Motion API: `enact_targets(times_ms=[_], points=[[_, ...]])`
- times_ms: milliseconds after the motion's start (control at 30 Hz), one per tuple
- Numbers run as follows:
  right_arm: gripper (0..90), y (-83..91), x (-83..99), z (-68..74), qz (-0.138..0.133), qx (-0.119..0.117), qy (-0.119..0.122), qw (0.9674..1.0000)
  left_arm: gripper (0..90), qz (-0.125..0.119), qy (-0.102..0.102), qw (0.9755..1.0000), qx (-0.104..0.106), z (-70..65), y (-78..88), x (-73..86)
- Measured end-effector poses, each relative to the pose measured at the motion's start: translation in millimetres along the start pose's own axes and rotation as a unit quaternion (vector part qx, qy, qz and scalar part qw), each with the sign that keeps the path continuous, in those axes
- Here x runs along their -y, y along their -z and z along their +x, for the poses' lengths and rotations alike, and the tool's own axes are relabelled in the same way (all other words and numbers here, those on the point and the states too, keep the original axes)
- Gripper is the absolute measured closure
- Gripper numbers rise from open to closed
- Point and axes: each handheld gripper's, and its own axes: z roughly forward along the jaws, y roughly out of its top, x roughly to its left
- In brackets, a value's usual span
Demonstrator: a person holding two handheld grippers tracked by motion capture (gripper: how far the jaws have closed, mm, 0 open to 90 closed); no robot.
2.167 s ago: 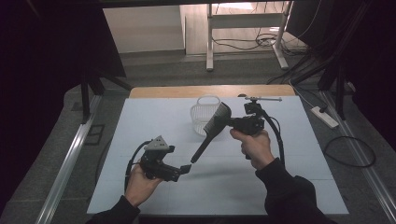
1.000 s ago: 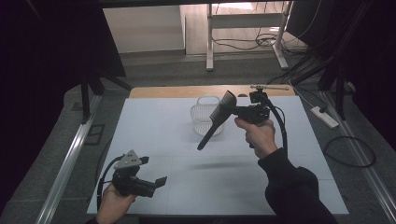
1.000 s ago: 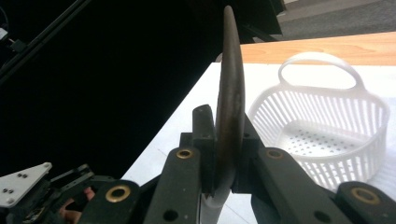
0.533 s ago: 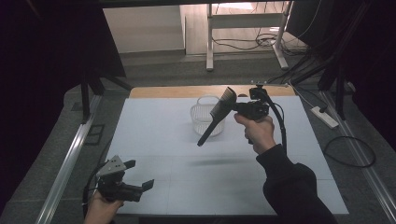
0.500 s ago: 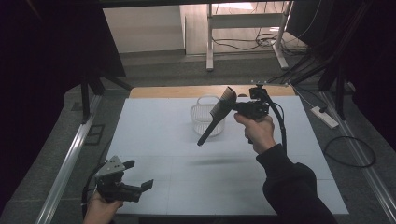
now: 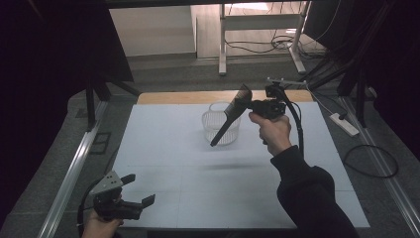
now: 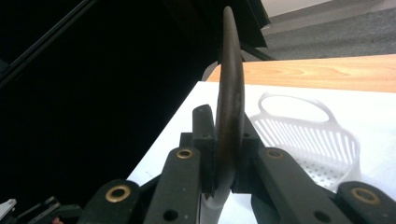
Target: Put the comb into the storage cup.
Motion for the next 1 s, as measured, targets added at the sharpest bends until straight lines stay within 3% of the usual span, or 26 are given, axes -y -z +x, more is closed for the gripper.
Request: enact_targets(times_ms=[1000], points=[[84.0, -4.7, -24.3, -11.8, -0.027, 0.026, -0.004, 0.9993, 0.0, -0.002, -0.005, 0.9998, -0.019, -2.7, 10.8, 6.9]])
